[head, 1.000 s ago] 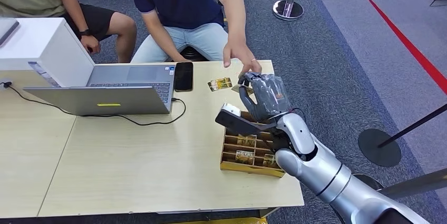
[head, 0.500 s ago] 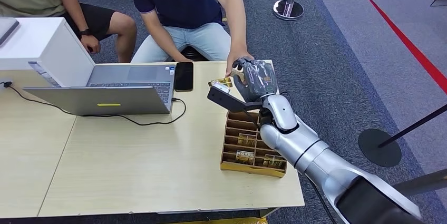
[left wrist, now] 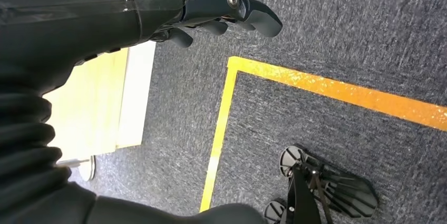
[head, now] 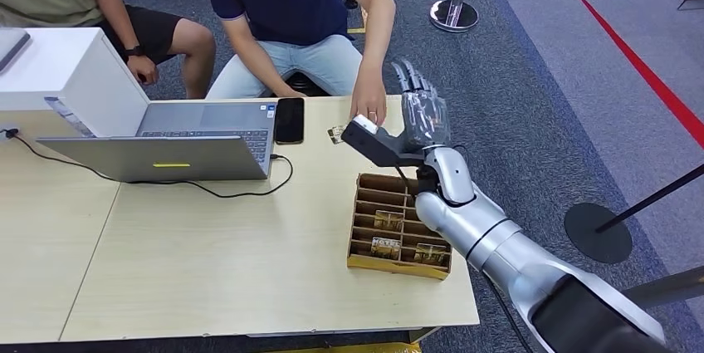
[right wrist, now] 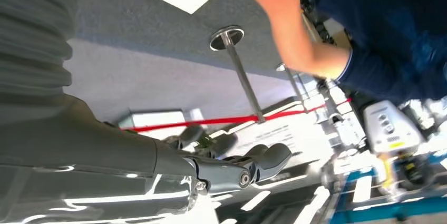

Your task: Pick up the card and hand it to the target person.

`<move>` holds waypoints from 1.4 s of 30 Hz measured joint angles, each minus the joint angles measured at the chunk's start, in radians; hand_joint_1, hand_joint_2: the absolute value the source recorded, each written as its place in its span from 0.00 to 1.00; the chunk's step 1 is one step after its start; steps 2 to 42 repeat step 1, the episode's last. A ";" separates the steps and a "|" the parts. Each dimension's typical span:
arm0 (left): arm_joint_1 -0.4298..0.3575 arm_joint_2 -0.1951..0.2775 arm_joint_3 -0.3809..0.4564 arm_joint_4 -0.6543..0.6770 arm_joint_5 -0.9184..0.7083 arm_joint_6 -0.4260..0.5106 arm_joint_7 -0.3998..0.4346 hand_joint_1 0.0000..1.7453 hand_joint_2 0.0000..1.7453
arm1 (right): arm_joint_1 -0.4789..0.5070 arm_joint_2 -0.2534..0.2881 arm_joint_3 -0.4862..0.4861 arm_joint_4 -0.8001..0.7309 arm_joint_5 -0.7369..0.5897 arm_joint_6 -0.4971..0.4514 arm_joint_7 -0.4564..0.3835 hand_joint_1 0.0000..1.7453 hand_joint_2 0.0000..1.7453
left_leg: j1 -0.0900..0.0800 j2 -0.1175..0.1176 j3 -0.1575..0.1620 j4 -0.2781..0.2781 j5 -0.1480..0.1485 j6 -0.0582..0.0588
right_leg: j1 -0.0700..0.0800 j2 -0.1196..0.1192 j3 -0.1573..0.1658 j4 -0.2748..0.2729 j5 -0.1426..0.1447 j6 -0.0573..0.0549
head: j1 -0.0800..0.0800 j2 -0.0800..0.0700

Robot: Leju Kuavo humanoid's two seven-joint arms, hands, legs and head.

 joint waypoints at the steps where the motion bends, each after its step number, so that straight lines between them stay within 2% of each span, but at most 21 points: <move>1: 0.000 0.000 0.000 0.000 0.001 0.001 -0.001 0.00 0.00 | 0.001 -0.004 -0.005 -0.002 -0.019 -0.015 -0.003 0.00 1.00 | 0.000 0.000 0.000 0.000 0.000 0.000 | 0.000 0.000 0.000 0.000 0.000 0.000 | 0.000 0.000; 42: 0.000 0.000 0.000 0.000 0.001 0.001 -0.001 0.00 0.00 | 0.001 -0.004 -0.005 -0.002 -0.019 -0.015 -0.003 0.00 1.00 | 0.000 0.000 0.000 0.000 0.000 0.000 | 0.000 0.000 0.000 0.000 0.000 0.000 | 0.000 0.000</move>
